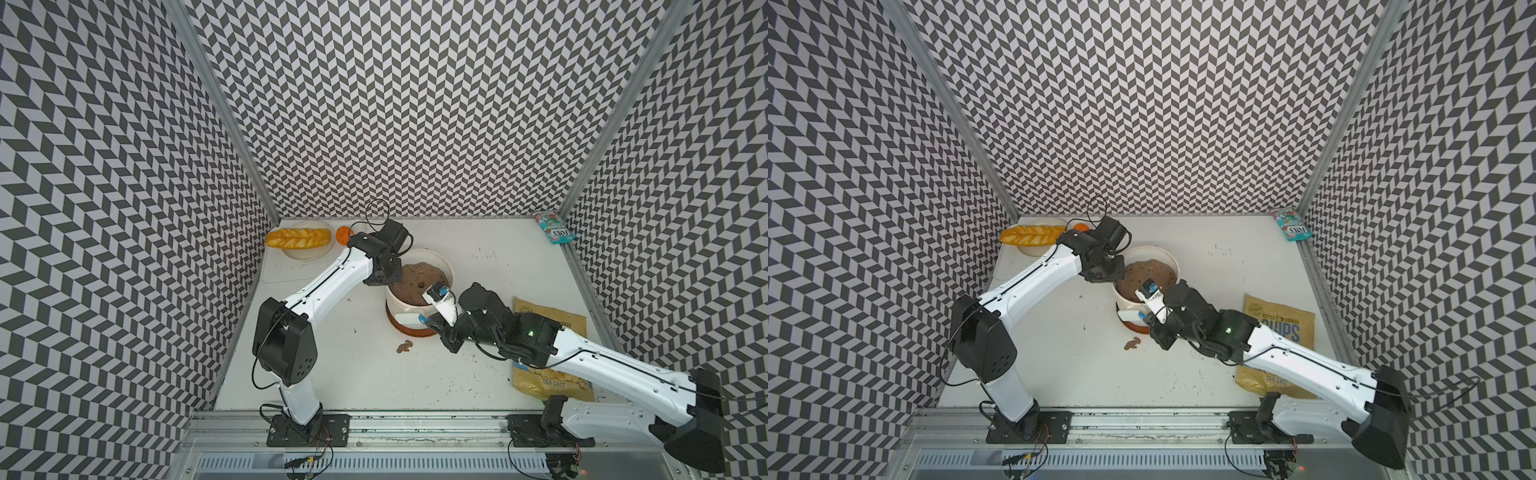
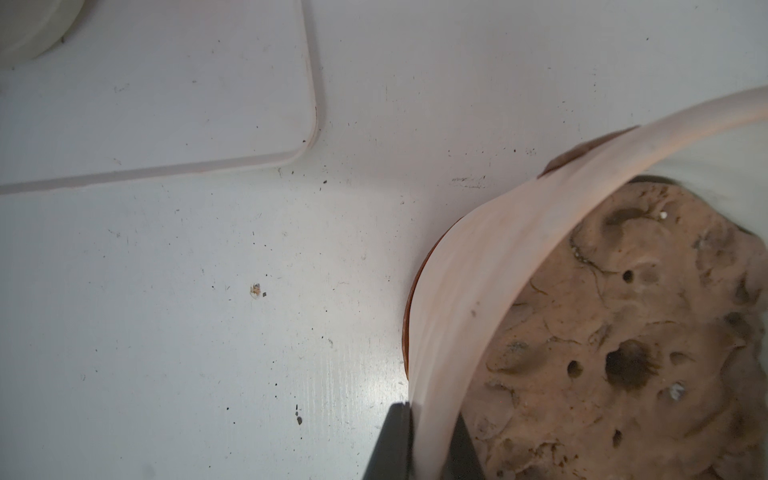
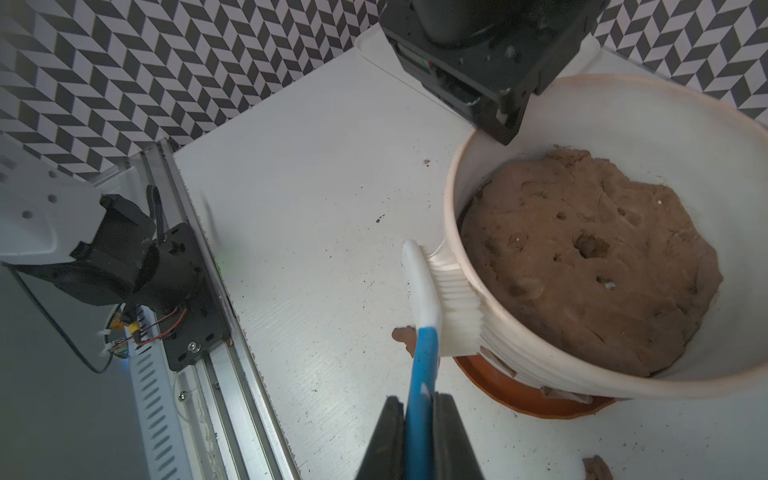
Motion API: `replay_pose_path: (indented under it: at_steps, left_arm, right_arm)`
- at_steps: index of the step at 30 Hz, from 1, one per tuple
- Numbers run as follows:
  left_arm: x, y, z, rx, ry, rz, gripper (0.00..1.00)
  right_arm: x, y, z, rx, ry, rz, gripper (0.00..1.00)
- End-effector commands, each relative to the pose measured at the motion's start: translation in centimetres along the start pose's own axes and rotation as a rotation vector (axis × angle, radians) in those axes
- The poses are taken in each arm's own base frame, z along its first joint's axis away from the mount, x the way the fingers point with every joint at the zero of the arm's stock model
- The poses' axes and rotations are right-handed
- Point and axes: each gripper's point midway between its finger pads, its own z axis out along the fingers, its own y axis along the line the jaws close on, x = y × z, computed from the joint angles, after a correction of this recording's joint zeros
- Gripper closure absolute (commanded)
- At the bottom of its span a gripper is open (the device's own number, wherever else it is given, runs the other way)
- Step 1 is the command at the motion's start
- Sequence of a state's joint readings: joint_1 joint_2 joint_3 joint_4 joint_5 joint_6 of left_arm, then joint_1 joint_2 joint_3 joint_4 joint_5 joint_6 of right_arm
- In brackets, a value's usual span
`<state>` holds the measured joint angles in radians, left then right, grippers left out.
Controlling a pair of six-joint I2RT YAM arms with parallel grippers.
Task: Scrub the dried mud off the ceramic pot
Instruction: Rotate the pot on the tray, then brush off the soil from the pot.
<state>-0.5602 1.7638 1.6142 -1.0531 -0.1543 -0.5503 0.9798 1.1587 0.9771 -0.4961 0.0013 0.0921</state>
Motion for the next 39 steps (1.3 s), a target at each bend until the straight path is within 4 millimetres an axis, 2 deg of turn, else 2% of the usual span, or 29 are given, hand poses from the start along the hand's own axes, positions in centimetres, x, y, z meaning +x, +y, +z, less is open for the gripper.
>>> replay_pose_path:
  at_steps: [1, 7, 12, 15, 17, 19, 22, 25, 31, 34, 39]
  left_arm:
    - [-2.3, -0.1, 0.7, 0.011, -0.073, 0.008, 0.94]
    - [-2.2, -0.2, 0.8, 0.017, -0.072, 0.017, 0.94]
    - [-2.5, -0.2, 0.6, 0.017, -0.085, 0.022, 0.94]
    - [-2.4, 0.0, 0.6, 0.006, -0.086, 0.011, 0.93]
    - [-2.3, 0.1, 0.8, 0.004, -0.082, 0.005, 0.93]
    - [-2.3, 0.0, 0.9, 0.004, -0.080, 0.003, 0.93]
    - [-2.3, -0.1, 0.9, 0.009, -0.080, 0.001, 0.93]
    - [-2.6, 0.0, 0.7, 0.007, -0.090, 0.004, 0.93]
    - [-2.4, -0.2, 0.8, 0.012, -0.086, 0.003, 0.93]
    - [-2.5, -0.2, 0.6, 0.014, -0.091, 0.002, 0.93]
    - [-2.8, -0.2, 0.1, 0.017, -0.105, 0.001, 0.93]
  right_arm:
    - [2.8, -4.3, 0.3, 0.209, 0.085, 0.061, 1.00]
    - [4.1, -3.6, 0.3, 0.172, 0.109, 0.088, 1.00]
    - [4.4, 0.0, 0.6, 0.049, 0.133, 0.008, 1.00]
    - [4.9, 3.4, 0.5, -0.060, 0.150, -0.075, 1.00]
    - [3.9, 5.0, -0.1, -0.130, 0.100, -0.089, 1.00]
    - [2.2, 5.6, -0.7, -0.150, 0.024, -0.080, 1.00]
    - [0.1, 4.1, -0.7, -0.054, -0.075, -0.042, 1.00]
    - [-1.2, 2.9, -0.2, 0.027, -0.121, -0.017, 1.00]
    - [-3.3, 2.3, 0.6, 0.079, -0.203, 0.001, 1.00]
    - [-2.8, 1.0, 1.4, 0.157, -0.185, 0.017, 1.00]
    - [-0.2, -0.9, 2.3, 0.268, -0.107, 0.048, 1.00]
